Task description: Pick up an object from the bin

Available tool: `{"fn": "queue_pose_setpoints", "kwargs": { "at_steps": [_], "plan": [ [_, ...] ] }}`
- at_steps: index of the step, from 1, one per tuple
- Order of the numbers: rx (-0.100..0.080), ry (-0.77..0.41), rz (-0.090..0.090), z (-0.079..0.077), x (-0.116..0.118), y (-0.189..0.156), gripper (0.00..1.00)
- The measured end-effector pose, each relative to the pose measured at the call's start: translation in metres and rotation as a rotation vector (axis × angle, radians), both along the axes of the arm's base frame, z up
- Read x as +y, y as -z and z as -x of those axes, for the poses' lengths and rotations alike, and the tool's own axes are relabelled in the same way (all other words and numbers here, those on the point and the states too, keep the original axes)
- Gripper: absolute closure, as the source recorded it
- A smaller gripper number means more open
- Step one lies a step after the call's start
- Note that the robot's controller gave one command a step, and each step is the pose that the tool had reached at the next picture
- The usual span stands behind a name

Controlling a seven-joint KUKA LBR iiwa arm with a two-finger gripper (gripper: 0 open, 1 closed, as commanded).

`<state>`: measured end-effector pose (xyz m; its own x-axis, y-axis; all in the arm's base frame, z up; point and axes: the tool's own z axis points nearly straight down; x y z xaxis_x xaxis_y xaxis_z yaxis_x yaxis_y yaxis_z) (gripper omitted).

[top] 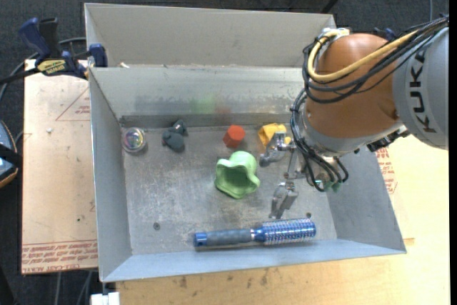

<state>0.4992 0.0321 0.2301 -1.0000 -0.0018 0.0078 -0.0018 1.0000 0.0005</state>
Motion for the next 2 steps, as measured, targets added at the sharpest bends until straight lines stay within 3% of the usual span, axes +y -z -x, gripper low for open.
{"fn": "queue_pose_setpoints", "kwargs": {
  "at_steps": [1, 2],
  "plan": [
    [-0.024, -0.142, -0.001, 0.014, -0.033, 0.146, 0.00],
    [-0.012, -0.372, -0.003, 0.013, 0.005, 0.130, 0.00]
  ]
}}
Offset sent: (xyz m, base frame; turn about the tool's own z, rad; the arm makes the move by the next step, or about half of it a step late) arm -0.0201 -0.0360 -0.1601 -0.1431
